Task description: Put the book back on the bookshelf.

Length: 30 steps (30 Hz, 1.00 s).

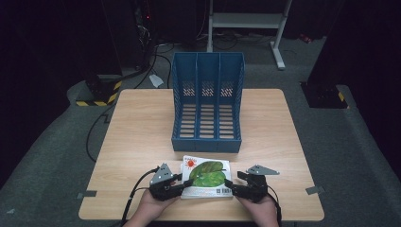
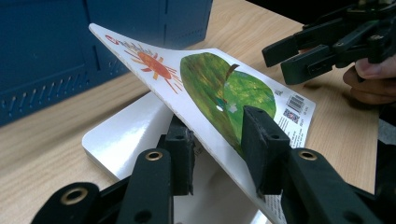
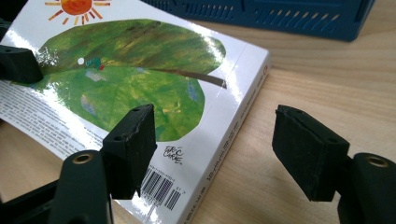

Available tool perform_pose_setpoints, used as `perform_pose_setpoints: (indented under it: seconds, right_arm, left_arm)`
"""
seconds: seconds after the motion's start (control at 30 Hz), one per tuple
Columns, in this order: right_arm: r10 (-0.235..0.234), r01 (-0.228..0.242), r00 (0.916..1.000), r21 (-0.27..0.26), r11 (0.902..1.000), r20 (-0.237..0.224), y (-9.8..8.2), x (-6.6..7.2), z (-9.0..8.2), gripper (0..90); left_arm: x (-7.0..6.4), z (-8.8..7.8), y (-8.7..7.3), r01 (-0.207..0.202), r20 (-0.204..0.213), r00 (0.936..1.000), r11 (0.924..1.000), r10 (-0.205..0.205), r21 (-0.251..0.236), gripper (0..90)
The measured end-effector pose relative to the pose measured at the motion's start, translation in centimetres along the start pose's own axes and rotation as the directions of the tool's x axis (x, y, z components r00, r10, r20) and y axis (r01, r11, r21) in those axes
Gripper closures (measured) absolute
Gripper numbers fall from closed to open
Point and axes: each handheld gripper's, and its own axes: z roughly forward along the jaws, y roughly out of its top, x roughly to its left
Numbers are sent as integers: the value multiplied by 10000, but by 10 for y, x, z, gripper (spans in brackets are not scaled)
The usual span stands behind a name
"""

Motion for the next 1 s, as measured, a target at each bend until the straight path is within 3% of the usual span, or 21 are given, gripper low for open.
perform_pose_setpoints:
  seconds: [0.2, 0.33, 0.47, 0.57, 0.8, 1.0]
  right_arm:
    - [340, -331, 9987, 234, 9992, -383, 1, -3, 4, 270]
    - [373, -345, 9978, 527, 9980, -543, 2, -3, 11, 246]
    - [646, -579, 9929, 687, 9960, -999, 3, -1, 16, 227]
    - [601, -513, 9896, 700, 9962, -1303, 3, 0, 19, 226]
    - [364, -288, 9893, 557, 9980, -1413, 3, 1, 18, 285]
    - [-96, 109, 9938, 113, 9999, -1111, 2, 6, 11, 347]
  left_arm:
    - [-7, -3, 1, -989, -68, 9951, 9947, 988, -290, 657]
    - [-11, -6, 0, -1394, -118, 9902, 9890, 1390, -504, 661]
    - [-14, -8, -2, -1757, -206, 9844, 9824, 1747, -627, 665]
    - [-16, -9, -3, -1897, -284, 9817, 9797, 1882, -642, 665]
    - [-13, -9, -3, -1692, -387, 9851, 9844, 1674, -475, 665]
    - [-7, -8, -4, -910, -450, 9949, 9955, 898, -272, 654]
